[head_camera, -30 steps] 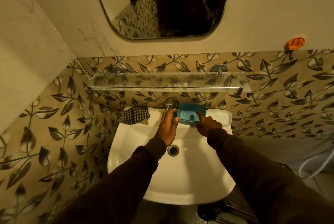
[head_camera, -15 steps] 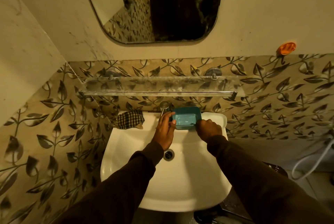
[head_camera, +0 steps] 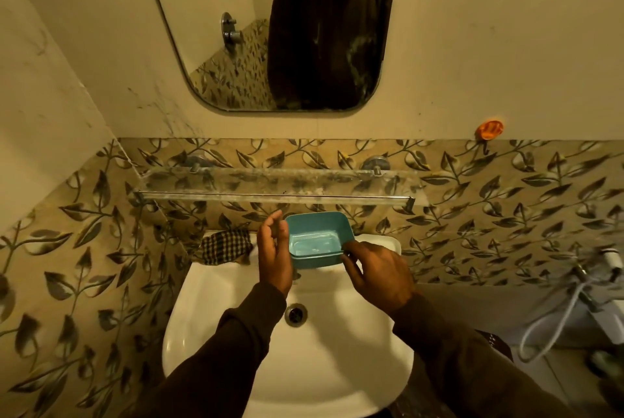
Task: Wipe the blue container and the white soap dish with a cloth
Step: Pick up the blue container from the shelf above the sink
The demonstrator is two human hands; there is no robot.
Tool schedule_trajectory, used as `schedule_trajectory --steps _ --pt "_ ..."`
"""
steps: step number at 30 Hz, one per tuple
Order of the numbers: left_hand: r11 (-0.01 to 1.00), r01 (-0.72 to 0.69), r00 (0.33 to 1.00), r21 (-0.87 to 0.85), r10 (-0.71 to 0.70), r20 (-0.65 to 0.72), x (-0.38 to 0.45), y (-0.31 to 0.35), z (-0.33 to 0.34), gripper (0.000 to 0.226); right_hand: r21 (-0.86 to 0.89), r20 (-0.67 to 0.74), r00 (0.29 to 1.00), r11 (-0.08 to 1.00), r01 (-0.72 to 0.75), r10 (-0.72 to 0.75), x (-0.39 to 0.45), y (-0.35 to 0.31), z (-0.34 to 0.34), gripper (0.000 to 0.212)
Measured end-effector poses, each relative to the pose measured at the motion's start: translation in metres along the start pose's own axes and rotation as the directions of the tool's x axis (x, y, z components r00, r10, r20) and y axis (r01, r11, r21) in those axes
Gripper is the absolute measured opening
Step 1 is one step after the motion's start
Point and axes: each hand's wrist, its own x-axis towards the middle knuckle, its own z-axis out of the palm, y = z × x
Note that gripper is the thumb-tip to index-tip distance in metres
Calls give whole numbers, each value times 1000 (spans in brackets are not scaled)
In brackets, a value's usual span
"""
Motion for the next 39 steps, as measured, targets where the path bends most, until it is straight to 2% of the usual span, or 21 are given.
schedule_trajectory --steps 2,7,10,13,16,20,24,28,32,35,39 --pt "988 48 999 -147 -46 20 0 11 2 47 28 -70 997 999 40 -38 1 -11 -12 19" --pt "909 150 989 -390 -143 46 5 42 5 81 86 -201 971 985 150 -130 17 -28 -41 18" --pt "883 100 995 -459 -88 46 8 65 4 78 64 -264 949 978 197 -174 31 -35 -56 19" --pt "871 54 998 -489 -29 58 14 94 7 71 49 -305 934 976 213 -189 49 -43 -72 22" --pt "868 68 997 -492 -36 74 27 128 11 72 74 -335 925 974 213 -177 68 -49 -89 22" --pt "847 83 980 -525 27 197 43 172 16 65 128 -396 910 974 188 -123 96 -57 -112 23" --pt "788 96 968 -608 69 242 51 203 20 75 231 -464 883 953 198 -72 115 -67 -130 19" --pt "748 260 915 -611 11 403 54 211 18 83 272 -505 861 935 227 -61 122 -75 -139 18" --pt "707 364 819 -607 67 569 54 205 13 88 303 -491 869 925 229 -55 121 -77 -139 16" --pt "682 393 787 -617 98 609 56 201 9 88 323 -476 876 912 254 -76 120 -77 -139 15" --pt "684 359 800 -635 125 587 59 204 7 87 309 -450 886 911 274 -113 122 -77 -139 22"
